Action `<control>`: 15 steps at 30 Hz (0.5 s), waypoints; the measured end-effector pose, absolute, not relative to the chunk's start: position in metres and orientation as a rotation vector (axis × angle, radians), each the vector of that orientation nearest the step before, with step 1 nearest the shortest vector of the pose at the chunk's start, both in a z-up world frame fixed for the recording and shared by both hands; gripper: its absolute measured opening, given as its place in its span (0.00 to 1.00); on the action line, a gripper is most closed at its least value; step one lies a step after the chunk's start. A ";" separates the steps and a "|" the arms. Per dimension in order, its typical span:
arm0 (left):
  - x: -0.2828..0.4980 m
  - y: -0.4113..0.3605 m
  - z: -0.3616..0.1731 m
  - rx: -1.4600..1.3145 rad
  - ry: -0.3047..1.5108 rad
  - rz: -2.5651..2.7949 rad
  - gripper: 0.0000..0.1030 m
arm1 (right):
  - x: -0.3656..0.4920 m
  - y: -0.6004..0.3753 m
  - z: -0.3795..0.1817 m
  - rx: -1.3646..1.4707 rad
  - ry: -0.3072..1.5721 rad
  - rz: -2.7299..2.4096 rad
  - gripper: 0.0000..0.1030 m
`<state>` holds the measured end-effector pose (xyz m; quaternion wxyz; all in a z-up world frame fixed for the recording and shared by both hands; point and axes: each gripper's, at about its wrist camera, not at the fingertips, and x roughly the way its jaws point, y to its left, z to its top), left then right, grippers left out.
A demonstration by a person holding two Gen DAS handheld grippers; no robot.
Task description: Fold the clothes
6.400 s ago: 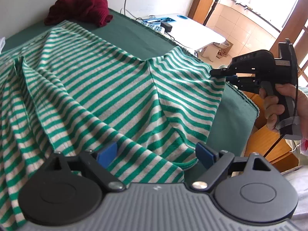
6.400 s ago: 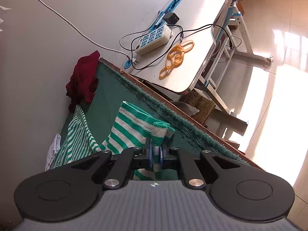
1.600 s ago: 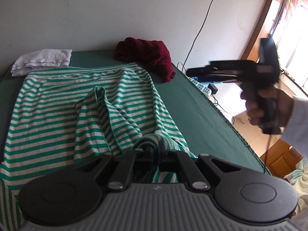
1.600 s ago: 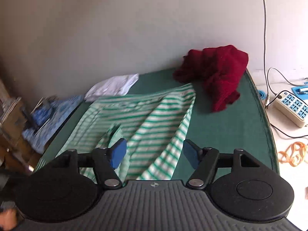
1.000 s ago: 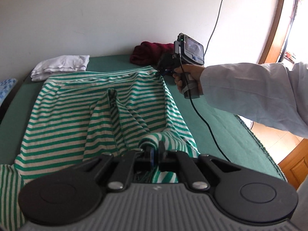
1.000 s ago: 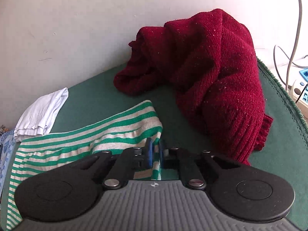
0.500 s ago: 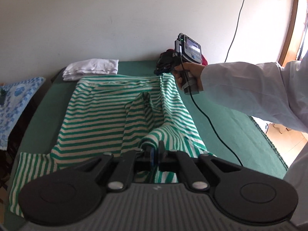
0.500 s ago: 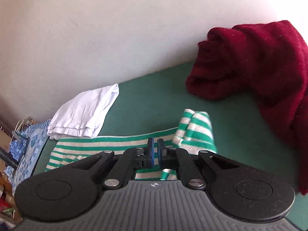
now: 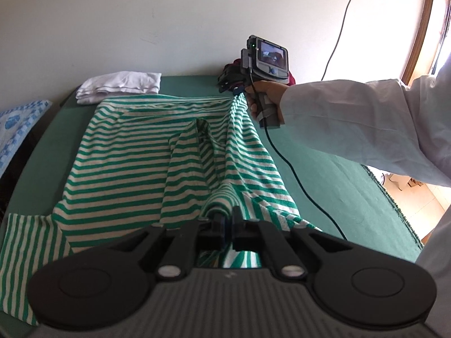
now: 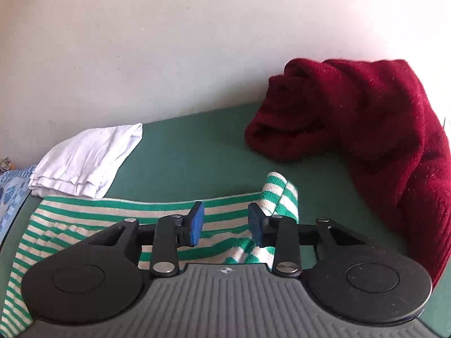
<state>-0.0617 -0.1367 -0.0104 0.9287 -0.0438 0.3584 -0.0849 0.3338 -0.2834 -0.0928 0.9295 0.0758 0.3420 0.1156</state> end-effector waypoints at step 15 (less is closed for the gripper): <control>-0.048 -0.122 -0.015 -0.154 0.756 -0.203 0.01 | 0.302 -0.339 -0.088 0.264 0.559 0.118 0.37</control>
